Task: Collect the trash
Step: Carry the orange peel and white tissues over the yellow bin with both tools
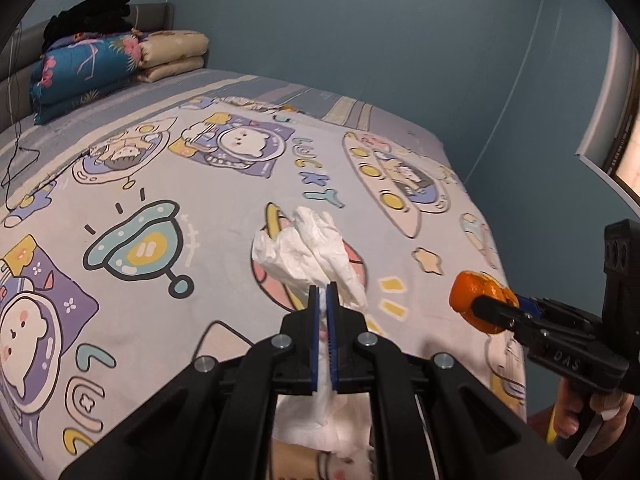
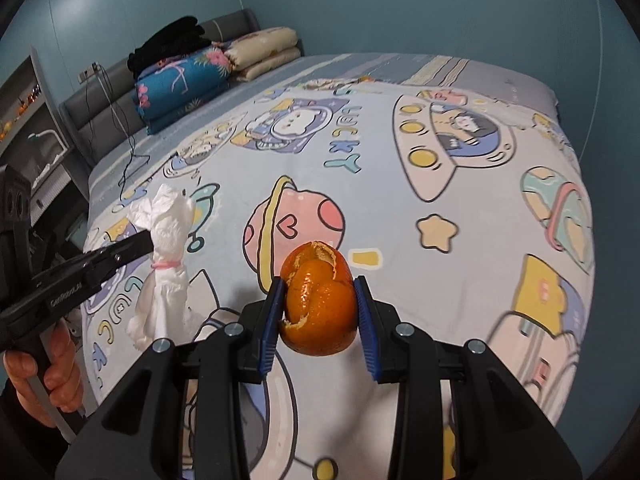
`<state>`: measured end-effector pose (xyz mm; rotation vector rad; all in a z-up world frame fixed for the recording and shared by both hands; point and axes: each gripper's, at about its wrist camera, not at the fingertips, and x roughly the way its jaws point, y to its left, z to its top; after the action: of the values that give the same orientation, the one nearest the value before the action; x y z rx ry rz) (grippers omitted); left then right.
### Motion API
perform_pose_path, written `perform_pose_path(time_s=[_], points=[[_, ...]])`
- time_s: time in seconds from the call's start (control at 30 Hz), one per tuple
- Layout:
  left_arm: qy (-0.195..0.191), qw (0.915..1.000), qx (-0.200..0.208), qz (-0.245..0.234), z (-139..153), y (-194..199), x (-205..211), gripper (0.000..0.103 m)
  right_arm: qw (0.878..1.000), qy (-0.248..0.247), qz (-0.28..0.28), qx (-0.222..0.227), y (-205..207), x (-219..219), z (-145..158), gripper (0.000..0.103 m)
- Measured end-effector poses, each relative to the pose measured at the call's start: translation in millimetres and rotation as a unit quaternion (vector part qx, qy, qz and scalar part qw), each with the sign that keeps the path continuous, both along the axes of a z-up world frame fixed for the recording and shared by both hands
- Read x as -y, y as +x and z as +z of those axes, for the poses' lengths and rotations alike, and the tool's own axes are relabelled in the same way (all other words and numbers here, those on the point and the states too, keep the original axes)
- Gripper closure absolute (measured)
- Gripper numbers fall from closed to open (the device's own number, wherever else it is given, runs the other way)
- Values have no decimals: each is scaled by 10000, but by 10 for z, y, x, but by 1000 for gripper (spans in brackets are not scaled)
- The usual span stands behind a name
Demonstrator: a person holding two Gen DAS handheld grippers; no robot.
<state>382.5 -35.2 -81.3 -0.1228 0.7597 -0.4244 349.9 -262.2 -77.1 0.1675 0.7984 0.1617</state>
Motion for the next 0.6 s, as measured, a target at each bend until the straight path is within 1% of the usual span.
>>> perform_pose_path(time_s=[0.2, 0.3, 0.5, 0.6], points=[[-28, 9996, 209, -161, 230, -357, 103, 100, 9996, 78, -153, 229, -365, 166, 208, 70], [4, 9988, 398, -272, 377, -563, 195, 100, 9991, 152, -242, 318, -552, 252, 287, 70], [-92, 9969, 586, -516, 597, -882, 370, 100, 9973, 297, -418, 523, -951, 429, 445, 70], [-98, 9953, 698, -662, 701, -1056, 491, 100, 9960, 258, -533, 666, -1165, 507, 527, 70]])
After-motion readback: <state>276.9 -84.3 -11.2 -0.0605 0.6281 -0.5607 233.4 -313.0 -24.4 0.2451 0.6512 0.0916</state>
